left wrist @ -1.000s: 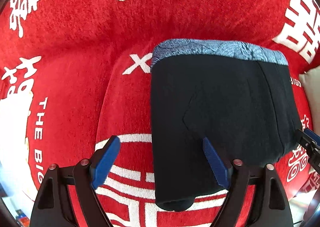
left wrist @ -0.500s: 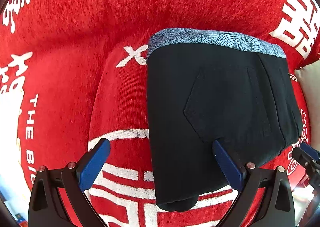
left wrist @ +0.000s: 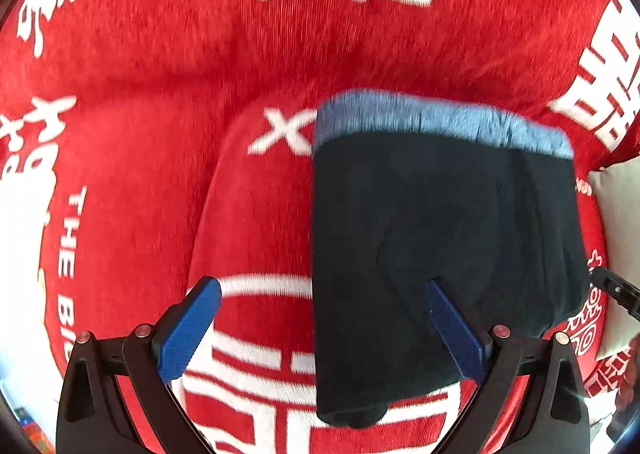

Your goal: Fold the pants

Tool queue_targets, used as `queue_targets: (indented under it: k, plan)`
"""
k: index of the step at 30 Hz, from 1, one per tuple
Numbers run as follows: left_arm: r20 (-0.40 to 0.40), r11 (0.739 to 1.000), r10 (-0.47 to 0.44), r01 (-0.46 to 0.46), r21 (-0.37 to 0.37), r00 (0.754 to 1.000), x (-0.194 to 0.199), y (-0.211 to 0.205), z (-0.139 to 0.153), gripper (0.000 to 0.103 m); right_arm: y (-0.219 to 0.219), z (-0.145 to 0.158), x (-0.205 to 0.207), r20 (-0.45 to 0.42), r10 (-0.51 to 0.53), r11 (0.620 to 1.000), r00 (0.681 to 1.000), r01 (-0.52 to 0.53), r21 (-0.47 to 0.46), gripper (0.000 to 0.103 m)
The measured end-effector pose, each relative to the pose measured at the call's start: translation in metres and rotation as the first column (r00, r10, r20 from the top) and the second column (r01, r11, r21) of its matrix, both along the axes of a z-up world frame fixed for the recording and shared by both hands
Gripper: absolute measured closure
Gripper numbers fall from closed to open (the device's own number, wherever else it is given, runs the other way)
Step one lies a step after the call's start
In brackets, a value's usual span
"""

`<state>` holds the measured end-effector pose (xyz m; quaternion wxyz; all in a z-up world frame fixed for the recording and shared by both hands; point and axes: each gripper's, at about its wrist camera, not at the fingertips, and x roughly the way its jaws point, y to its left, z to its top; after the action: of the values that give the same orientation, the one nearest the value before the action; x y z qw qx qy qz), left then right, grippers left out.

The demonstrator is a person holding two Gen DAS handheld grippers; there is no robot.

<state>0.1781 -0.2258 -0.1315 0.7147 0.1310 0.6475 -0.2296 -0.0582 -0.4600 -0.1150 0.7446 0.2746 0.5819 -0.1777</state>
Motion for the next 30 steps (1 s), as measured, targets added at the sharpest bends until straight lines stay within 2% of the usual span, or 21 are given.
queue_targets:
  k: [2,5,13,19,23,25,28,29,30]
  plan:
    - [-0.024,1.0,-0.004,0.004,-0.008,1.0,0.014,-0.003,-0.003,0.001,-0.012,-0.005,0.004,0.019,-0.003,0.999,1.0,0.002,0.047,0.036]
    - [-0.111,0.999,-0.031,0.026,-0.045,0.993,0.031,-0.009,-0.016,0.001,-0.033,-0.016,0.013,0.06,-0.019,0.989,0.998,0.01,0.149,0.036]
    - [-0.216,0.991,-0.096,0.072,-0.117,0.972,0.047,-0.017,-0.048,0.001,-0.073,-0.053,0.032,0.13,-0.053,0.921,0.99,-0.002,0.39,0.036]
    - [-0.323,0.977,-0.109,0.042,-0.208,0.94,0.056,-0.019,-0.069,0.001,-0.075,-0.074,0.039,0.152,-0.007,0.872,0.988,-0.068,0.484,0.036]
    - [-0.374,0.973,-0.095,0.006,-0.233,0.923,0.06,-0.023,-0.086,0.001,-0.075,-0.083,0.045,0.182,0.008,0.836,0.983,-0.107,0.538,0.036]
    - [-0.389,0.971,-0.082,-0.014,-0.238,0.918,0.059,-0.025,-0.088,0.001,-0.073,-0.086,0.049,0.184,0.018,0.831,0.983,-0.117,0.544,0.035]
    - [-0.379,0.972,-0.065,-0.028,-0.233,0.923,0.053,-0.027,-0.086,0.001,-0.071,-0.093,0.054,0.167,0.004,0.817,0.986,-0.099,0.568,0.034]
    - [-0.372,0.971,-0.062,-0.031,-0.237,0.926,0.05,-0.028,-0.084,0.004,-0.072,-0.094,0.054,0.161,-0.003,0.814,0.987,-0.091,0.574,0.034]
    - [-0.375,0.967,-0.067,-0.033,-0.254,0.924,0.047,-0.031,-0.08,0.019,-0.072,-0.096,0.054,0.151,-0.019,0.807,0.988,-0.074,0.586,0.035]
